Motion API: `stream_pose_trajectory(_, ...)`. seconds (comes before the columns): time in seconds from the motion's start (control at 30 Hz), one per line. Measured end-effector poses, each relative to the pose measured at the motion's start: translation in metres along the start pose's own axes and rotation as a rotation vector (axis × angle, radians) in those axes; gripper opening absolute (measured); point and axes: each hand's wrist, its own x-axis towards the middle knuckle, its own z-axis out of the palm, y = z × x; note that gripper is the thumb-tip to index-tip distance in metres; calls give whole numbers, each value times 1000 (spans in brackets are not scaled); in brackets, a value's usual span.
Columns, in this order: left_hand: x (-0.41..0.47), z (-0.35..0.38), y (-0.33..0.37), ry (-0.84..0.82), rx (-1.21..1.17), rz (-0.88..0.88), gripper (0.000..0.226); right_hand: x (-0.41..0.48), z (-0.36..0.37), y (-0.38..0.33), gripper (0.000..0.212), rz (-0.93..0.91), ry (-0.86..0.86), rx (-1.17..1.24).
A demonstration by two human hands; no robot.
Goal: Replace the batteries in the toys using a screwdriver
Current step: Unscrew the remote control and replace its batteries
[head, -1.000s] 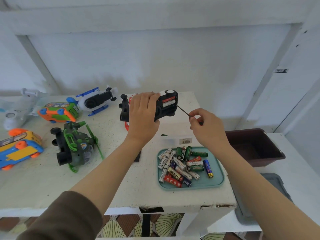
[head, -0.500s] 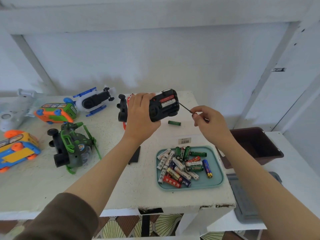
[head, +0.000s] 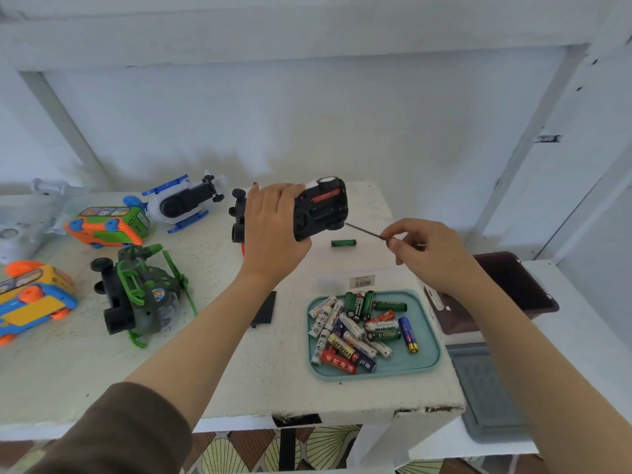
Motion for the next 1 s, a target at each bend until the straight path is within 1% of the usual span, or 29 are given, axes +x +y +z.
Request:
stream_pose_trajectory(0.13,0,-2,11,76,-28,-3,58,2,11,-13,12,-77,99,73)
stream_pose_trajectory(0.23,-2,-3,22,82,-50,-60,64,3,19,-18,12,-118,144,90)
stream_pose_trajectory(0.33,-4,-5,27,73,-59,-136,68,3,24,-20,13,-147,151,104)
stream_pose_trajectory(0.43,-5,-6,31,79,-45,-163,69,2,29,-22,13,-163,139,113)
stream_pose_trajectory(0.6,-5,-1,42,85,-11,-260,65,-6,49,-26,9,-192,115,73)
stream_pose_trajectory(0.7,-2,2,53,89,39,-308,57,-14,71,-33,8,-208,183,91)
stream_pose_trajectory(0.77,1,4,56,102,94,-284,54,-18,83,-37,8,-210,236,121)
stream_pose_trajectory(0.83,3,6,53,101,154,-249,58,-22,87,-38,13,-200,275,136)
stream_pose_trajectory(0.9,1,7,46,84,219,-209,63,-24,85,-36,15,-170,285,135)
stream_pose_trajectory(1.0,-6,8,34,64,296,-164,64,-29,77,-28,10,-92,267,121)
